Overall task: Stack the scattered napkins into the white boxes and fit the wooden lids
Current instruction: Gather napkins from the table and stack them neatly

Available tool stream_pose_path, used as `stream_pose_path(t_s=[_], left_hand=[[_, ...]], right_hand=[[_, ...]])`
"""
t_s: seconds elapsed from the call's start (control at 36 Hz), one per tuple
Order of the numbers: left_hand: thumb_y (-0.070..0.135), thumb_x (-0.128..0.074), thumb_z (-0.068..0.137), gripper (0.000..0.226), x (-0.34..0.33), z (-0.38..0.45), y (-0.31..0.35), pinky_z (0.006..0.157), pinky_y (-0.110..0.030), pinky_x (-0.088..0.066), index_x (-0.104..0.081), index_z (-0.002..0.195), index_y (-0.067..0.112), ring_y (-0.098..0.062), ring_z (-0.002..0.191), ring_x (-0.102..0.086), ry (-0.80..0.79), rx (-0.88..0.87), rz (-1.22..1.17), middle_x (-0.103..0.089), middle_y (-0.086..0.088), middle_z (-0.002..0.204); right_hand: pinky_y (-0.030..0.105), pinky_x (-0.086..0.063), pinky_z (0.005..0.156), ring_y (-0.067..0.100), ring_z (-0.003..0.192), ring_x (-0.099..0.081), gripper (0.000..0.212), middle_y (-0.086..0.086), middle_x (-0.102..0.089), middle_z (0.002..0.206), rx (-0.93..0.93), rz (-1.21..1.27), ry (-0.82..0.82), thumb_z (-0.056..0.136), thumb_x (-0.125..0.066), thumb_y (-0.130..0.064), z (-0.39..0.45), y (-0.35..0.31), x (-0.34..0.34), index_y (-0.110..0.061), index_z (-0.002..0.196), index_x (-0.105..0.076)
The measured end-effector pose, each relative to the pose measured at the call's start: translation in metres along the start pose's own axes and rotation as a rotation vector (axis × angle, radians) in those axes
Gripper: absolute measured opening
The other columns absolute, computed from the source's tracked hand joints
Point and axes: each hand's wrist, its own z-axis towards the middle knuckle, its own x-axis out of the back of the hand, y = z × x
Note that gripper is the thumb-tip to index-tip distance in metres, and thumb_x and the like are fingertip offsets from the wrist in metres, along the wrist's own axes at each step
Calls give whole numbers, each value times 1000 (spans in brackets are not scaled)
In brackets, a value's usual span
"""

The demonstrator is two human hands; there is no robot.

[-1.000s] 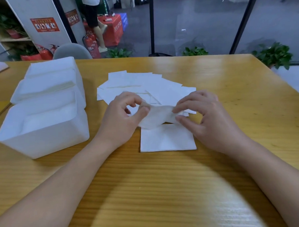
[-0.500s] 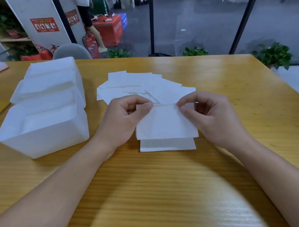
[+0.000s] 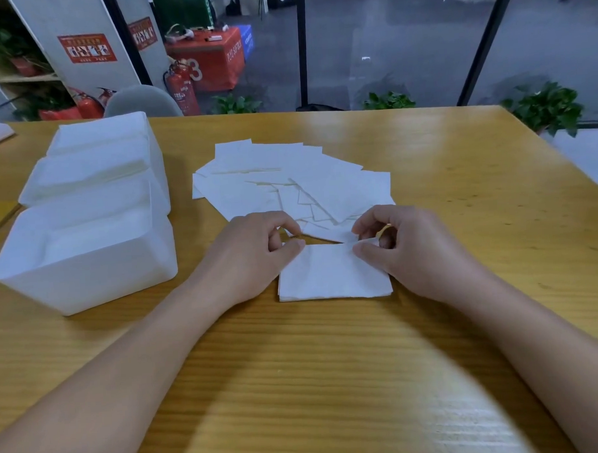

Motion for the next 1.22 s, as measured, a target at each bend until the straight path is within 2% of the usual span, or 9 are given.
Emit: stream_pose_path(t_s=[0.19,0.28,0.44,0.67,0.81,0.86,1.03,1.17,1.22], left_hand=[[45,-71,101,6,1,1,-2,59,-27,-44,-72,103,39,-7,60,-53,46,-41,24,-56,10,64],[44,-74,100,6,-3,-1,0,62,-22,-43,-74,105,40,-4,61,-53,-8,-63,-40,-63,11,74],[46,-73,99,13,-6,-3,1,62,-18,-42,-74,111,43,-4,69,-57,-42,-84,2,-65,11,83],[46,-75,99,16,-6,-3,1,66,-21,-45,-74,114,42,-7,70,-59,-28,-75,-29,-67,12,83],[39,-84,92,39,-6,-1,3,78,-23,-50,-64,126,43,-9,92,-59,145,-95,-45,-58,16,107],[38,-85,91,52,-4,0,3,87,-18,-45,-63,137,45,-5,109,-53,166,-104,-1,-50,18,120],[33,-75,102,7,-4,3,-6,108,-27,-40,-79,105,39,-7,129,-43,127,-143,70,-61,24,120],[33,-66,107,7,-2,2,0,103,-28,-41,-71,103,37,-3,119,-51,123,-181,64,-69,23,108],[34,-64,108,8,-3,1,3,102,-26,-40,-69,102,37,-3,116,-54,122,-196,70,-69,23,104]], right_hand=[[29,-44,106,11,131,-44,38,-19,-56,148,156,-290,-11,99,-70,-49,3,5,-4,-32,133,-72],[45,-38,116,18,134,-38,42,-16,-45,163,189,-364,-86,101,-59,-60,3,2,-7,-39,136,-68],[48,-34,114,20,133,-37,50,-19,-35,170,203,-449,-155,104,-49,-66,6,-2,-12,-40,145,-59],[42,-35,116,13,131,-41,60,-18,-48,160,226,-382,-113,102,-49,-67,6,-4,-11,-32,149,-61],[18,-51,87,8,113,-67,14,-17,-73,123,249,47,-10,98,-79,-30,-2,-12,-6,-26,110,-83],[23,-53,89,14,110,-72,3,-13,-77,109,276,127,-1,96,-83,-20,-6,-14,-4,-23,96,-84],[36,-54,92,16,95,-70,16,-8,-76,92,222,181,51,89,-88,-13,-3,-13,-1,-23,88,-75],[23,-52,87,15,95,-68,37,-8,-72,93,200,159,21,87,-90,-17,-3,-11,-2,-31,113,-67],[20,-49,81,13,91,-65,27,-9,-70,90,223,116,58,91,-88,-22,-3,-10,-5,-31,112,-73]])
